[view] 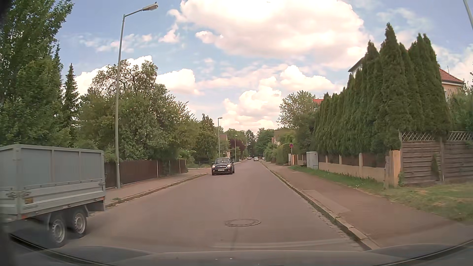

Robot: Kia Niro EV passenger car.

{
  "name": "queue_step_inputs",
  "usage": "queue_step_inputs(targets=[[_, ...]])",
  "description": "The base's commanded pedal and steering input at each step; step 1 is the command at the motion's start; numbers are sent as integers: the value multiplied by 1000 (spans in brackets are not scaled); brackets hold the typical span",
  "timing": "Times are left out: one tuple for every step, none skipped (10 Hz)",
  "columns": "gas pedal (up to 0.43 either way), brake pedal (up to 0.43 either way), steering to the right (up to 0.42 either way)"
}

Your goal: Follow the waypoints while adhering to traffic rules and regulations

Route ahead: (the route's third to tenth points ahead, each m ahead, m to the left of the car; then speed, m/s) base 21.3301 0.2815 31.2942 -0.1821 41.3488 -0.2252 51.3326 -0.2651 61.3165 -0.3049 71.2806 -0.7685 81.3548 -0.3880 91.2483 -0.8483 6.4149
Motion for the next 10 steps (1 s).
queue_step_inputs(targets=[[177,18,-3],[189,18,-2],[189,18,-2],[189,18,-1],[189,18,-1],[177,18,-1],[130,18,-1],[130,18,-1],[138,18,0],[138,18,0]])
